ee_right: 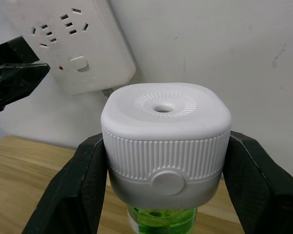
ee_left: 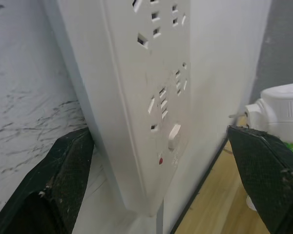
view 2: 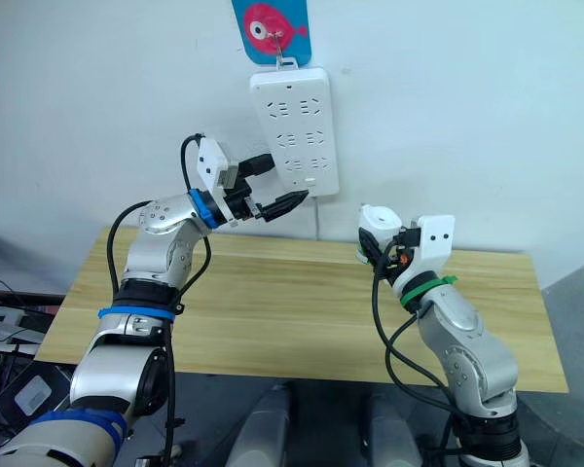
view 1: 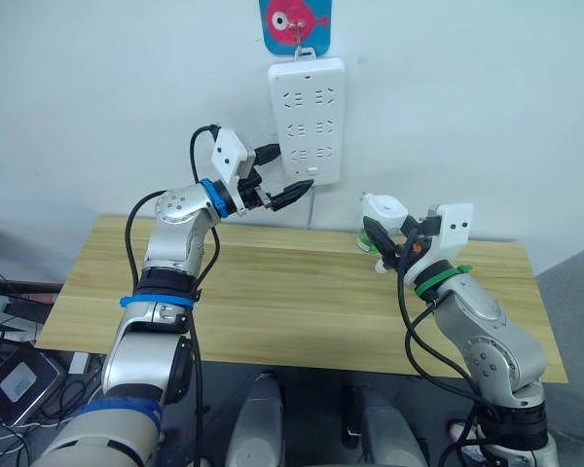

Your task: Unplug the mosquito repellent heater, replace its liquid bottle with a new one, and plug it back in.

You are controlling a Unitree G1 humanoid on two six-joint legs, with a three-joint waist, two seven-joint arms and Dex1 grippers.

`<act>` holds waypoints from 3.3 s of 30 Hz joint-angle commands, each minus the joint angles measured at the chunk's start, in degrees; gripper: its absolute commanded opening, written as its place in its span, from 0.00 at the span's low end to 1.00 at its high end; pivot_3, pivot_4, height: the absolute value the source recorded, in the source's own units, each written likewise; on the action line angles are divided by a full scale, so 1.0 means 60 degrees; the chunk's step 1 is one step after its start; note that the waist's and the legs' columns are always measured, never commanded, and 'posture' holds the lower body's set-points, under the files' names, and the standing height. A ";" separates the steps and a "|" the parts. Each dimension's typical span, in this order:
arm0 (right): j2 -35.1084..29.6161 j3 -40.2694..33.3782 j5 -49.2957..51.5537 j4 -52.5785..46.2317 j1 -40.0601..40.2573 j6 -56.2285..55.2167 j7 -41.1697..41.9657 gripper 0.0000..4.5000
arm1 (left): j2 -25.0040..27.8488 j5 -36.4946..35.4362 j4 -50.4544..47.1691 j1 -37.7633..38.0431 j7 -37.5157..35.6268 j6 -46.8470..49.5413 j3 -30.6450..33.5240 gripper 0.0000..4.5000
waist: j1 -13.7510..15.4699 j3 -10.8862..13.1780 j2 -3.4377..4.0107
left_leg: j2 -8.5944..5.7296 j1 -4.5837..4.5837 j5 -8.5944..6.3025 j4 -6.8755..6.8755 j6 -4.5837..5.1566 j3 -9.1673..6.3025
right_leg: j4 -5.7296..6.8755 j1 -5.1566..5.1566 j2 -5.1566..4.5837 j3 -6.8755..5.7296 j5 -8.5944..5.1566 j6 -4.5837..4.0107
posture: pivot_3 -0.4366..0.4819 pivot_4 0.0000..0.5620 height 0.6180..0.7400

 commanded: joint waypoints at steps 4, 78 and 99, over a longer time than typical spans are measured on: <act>-0.0347 0.0090 -0.0147 -0.0918 -0.0239 0.0183 0.0153 0.66 | -0.0079 -0.1006 0.0069 -0.0770 -0.0412 0.1377 0.0606 0.96 | -0.0010 0.0000 0.0000 | -0.0001 -0.0008 0.0000 0.0008 0.0000 -0.0002 | -0.0001 -0.0002 0.0000 -0.0002 0.0000 0.0001 | 0.72 0.38 1.00; 0.1084 0.0931 -0.1444 -0.0239 -0.4230 0.2974 -0.0418 0.66 | -0.0178 -0.1513 -0.0352 -0.0835 -0.1497 0.3822 0.0726 0.32 | -0.0305 -0.0002 0.0001 | -0.0001 0.0040 0.0082 0.0035 0.0029 -0.0030 | 0.0145 -0.0008 0.0004 -0.0017 0.0004 -0.0002 | 0.71 0.39 1.00; 0.0937 0.1793 -0.2279 0.0124 -0.3561 0.2472 0.0137 0.66 | -0.0169 -0.1496 -0.0460 -0.0820 -0.1486 0.3855 0.0769 0.32 | -0.0280 -0.0037 -0.0014 | -0.0005 0.0040 0.0090 0.0005 0.0024 -0.0024 | 0.0117 -0.0008 0.0001 -0.0015 0.0007 -0.0003 | 0.72 0.36 1.00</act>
